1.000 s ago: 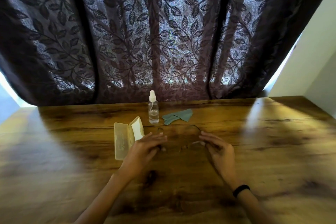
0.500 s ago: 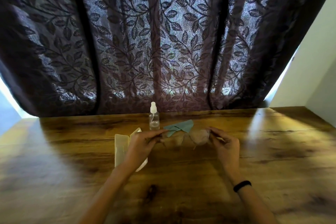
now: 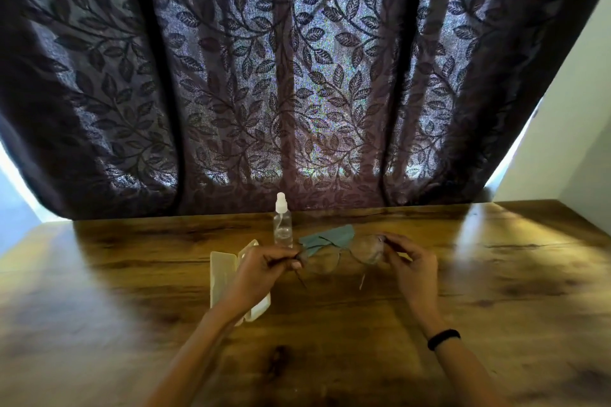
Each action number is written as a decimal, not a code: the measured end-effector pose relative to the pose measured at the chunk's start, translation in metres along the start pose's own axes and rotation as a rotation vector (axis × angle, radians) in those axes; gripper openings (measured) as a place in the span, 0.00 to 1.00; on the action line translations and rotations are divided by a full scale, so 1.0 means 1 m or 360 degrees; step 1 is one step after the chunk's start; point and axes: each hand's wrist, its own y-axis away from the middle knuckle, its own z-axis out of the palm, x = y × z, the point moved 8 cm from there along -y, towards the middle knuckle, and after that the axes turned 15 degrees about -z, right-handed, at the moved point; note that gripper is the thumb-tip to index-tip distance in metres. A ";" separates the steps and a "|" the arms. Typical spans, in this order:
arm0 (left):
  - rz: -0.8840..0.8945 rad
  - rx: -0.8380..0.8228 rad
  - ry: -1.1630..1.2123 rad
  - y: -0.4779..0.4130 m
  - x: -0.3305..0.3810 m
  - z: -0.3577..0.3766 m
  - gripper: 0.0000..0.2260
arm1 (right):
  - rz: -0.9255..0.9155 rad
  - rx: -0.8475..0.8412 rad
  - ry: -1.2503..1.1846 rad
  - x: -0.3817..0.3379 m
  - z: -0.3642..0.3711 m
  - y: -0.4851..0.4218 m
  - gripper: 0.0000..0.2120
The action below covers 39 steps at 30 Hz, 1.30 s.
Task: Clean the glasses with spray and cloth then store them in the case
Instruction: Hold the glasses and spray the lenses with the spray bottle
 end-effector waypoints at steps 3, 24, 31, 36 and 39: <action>-0.0042 0.0099 0.0062 0.002 -0.003 -0.006 0.15 | -0.0007 -0.0106 -0.0054 -0.006 0.004 -0.007 0.17; 0.0217 0.0568 0.0253 0.028 0.010 -0.124 0.26 | 0.0316 -0.0756 -0.0302 0.020 0.140 -0.059 0.14; 0.0216 0.0614 0.0202 0.026 0.003 -0.140 0.24 | 0.0363 -0.0992 -0.0181 0.016 0.204 -0.039 0.21; 0.0210 0.0609 0.0219 0.022 0.000 -0.140 0.24 | 0.0330 -0.0927 -0.0187 0.020 0.202 -0.038 0.17; 0.0209 0.0599 0.0227 0.019 0.000 -0.137 0.24 | 0.0263 -0.0844 -0.0136 0.025 0.184 -0.044 0.09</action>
